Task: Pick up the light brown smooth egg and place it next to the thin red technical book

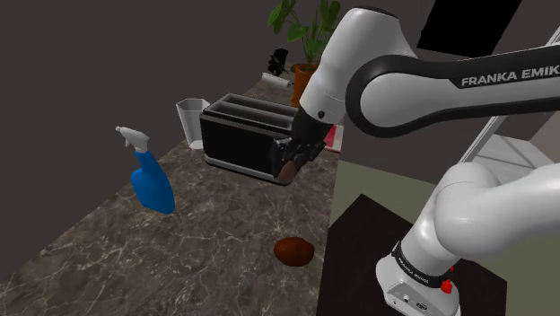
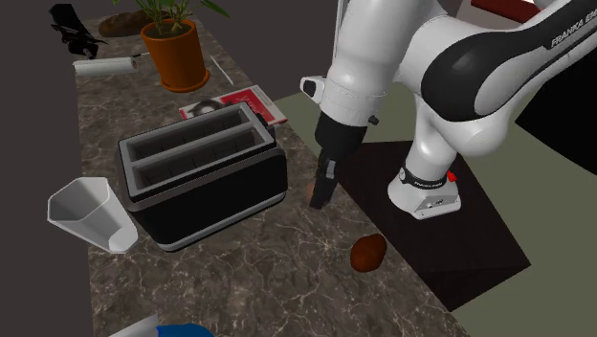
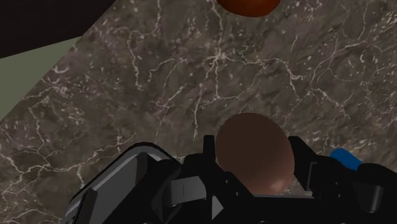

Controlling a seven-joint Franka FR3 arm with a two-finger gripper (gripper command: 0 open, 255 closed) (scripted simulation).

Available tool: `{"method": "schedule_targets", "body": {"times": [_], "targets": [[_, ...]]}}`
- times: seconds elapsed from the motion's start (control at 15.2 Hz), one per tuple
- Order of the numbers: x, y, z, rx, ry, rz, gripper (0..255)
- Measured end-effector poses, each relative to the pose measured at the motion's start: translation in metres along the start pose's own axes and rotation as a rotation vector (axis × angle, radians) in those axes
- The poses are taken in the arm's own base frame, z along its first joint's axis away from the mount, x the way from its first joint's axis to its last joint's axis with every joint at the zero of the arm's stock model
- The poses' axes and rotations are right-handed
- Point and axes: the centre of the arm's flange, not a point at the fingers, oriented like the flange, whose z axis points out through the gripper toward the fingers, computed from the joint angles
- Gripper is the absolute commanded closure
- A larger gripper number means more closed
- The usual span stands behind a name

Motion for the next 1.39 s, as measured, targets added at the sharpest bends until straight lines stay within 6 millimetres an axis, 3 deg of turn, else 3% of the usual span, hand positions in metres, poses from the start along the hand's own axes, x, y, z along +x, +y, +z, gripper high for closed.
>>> {"method": "schedule_targets", "body": {"times": [1.25,1.39], "targets": [[0.149,0.198,-0.023,0.001,0.001,-0.002,255],[0.153,0.215,-0.022,0.015,-0.083,-0.009,255]]}}
